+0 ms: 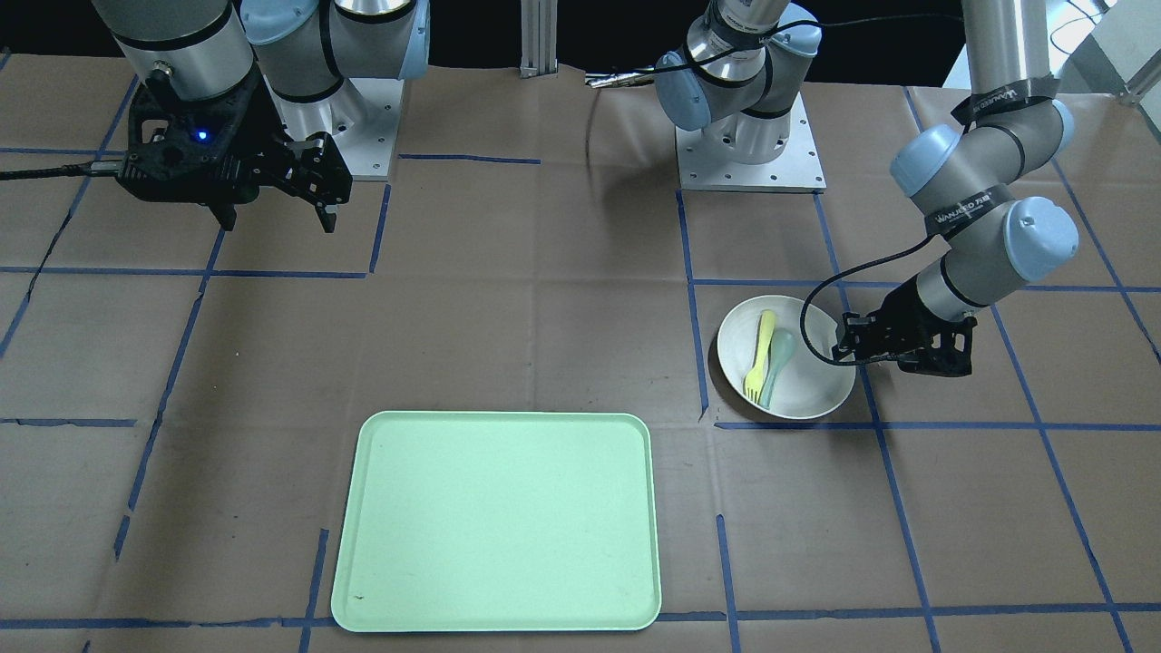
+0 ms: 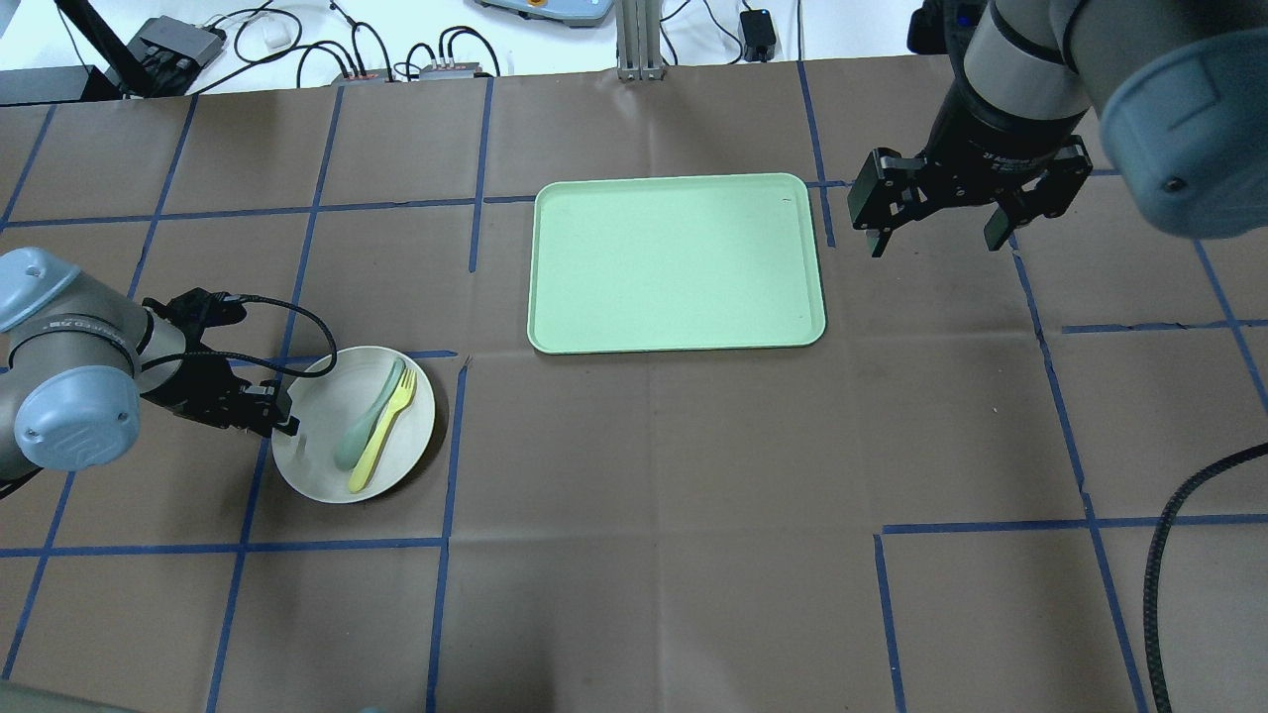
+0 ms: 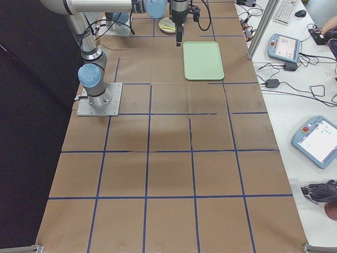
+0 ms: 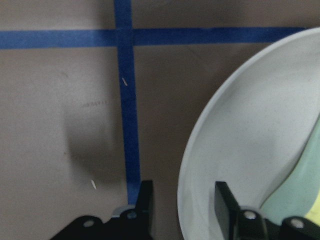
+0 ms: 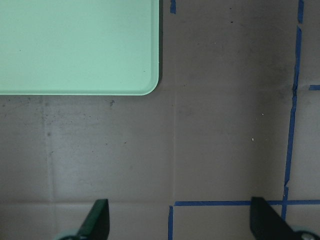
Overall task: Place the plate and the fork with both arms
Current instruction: 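Grip the white plate's rim with the left gripper, then slide the plate with the left gripper onto the green tray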
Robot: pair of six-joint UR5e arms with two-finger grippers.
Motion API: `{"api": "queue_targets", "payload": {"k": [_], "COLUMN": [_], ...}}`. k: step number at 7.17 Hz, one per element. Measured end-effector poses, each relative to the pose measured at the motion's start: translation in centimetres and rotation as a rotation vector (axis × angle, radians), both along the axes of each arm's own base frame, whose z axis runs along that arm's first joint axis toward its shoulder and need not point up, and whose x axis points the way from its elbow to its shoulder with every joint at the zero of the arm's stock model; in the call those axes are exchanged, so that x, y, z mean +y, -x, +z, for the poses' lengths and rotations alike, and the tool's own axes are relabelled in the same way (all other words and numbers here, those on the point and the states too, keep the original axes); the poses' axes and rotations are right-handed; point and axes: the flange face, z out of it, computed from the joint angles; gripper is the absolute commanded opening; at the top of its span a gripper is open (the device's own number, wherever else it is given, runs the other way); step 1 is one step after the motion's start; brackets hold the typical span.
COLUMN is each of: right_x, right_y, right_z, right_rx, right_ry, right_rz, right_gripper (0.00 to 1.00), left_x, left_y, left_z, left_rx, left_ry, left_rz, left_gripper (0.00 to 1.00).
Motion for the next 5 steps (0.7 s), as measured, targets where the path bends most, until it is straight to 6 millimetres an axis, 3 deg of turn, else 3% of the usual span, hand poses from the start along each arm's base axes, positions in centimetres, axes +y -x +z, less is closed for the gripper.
{"api": "queue_targets", "payload": {"k": [1,5], "right_x": [0.0,0.0], "right_y": [0.0,-0.01], "right_z": [0.0,0.0], "right_rx": [0.0,-0.001], "right_ry": [0.0,0.0], "right_rz": [0.0,0.001], "right_gripper": [1.0,1.0], "left_x": [-0.03,-0.48], "left_y": [0.0,0.44], "left_z": [0.03,0.98], "left_rx": [0.0,0.021], "left_ry": [0.001,0.03], "left_rz": [0.002,0.041], "left_gripper": [0.0,0.0]}}
